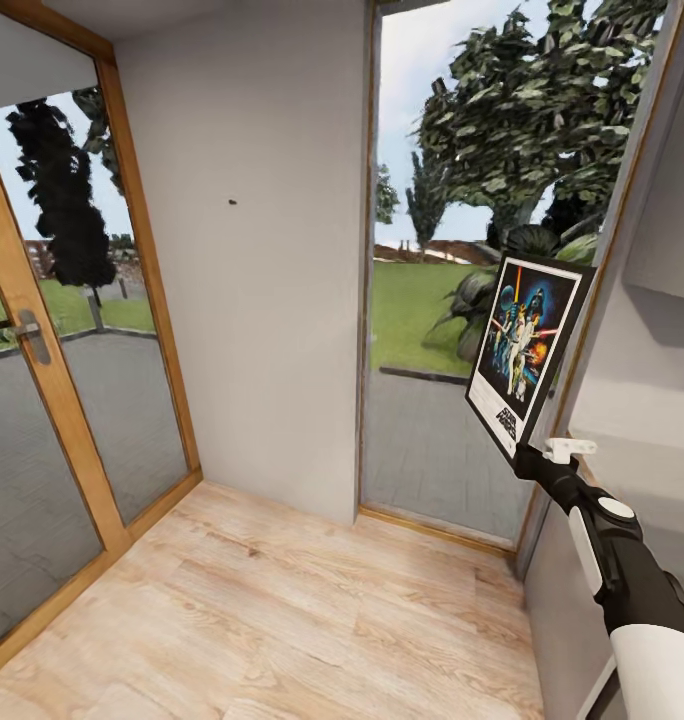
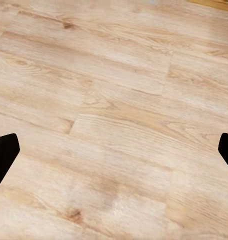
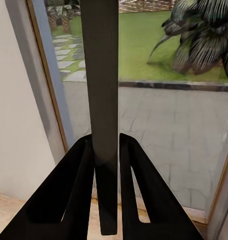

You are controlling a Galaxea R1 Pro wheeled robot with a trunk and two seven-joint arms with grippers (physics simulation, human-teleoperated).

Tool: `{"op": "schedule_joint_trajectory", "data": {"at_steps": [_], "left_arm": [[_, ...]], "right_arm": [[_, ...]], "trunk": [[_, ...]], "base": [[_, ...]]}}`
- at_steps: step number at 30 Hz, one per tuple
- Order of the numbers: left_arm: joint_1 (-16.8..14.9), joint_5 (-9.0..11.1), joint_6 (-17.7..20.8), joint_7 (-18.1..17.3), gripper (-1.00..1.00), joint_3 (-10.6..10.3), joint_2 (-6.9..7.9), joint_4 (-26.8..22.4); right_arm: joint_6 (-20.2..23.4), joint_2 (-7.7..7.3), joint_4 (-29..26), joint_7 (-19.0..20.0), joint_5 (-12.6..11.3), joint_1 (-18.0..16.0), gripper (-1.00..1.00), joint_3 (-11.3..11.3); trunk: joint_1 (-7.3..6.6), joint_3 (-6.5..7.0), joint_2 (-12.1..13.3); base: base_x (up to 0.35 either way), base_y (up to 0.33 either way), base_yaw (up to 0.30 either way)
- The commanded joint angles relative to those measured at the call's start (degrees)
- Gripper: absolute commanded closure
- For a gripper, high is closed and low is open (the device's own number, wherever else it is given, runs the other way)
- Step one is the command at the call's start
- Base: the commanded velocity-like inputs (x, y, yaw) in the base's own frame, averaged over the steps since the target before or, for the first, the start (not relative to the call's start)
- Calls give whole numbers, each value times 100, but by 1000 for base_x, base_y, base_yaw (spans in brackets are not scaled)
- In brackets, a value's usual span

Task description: Pick up the poster from the kitchen countertop and hang it on one of the wall nails in the kitchen.

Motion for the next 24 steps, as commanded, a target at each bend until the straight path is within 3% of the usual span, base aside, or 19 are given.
{"op": "schedule_joint_trajectory", "data": {"at_steps": [1, 11, 24], "left_arm": [[1, -5, -7, -32, -100, 15, -1, -7], [1, -9, -7, -37, -100, 15, 0, -72], [1, -11, -7, -38, -100, 15, -1, -76]], "right_arm": [[37, 2, -7, 43, -6, -4, 100, -14], [37, 2, -7, 43, 2, -4, 100, -13], [37, 10, -7, 43, 4, -4, 100, -10]], "trunk": [[-20, 11, 34], [-239, 191, 435], [-239, 191, 435]], "base": [[0, 0, 0], [0, 0, 0], [0, 0, 0]]}}
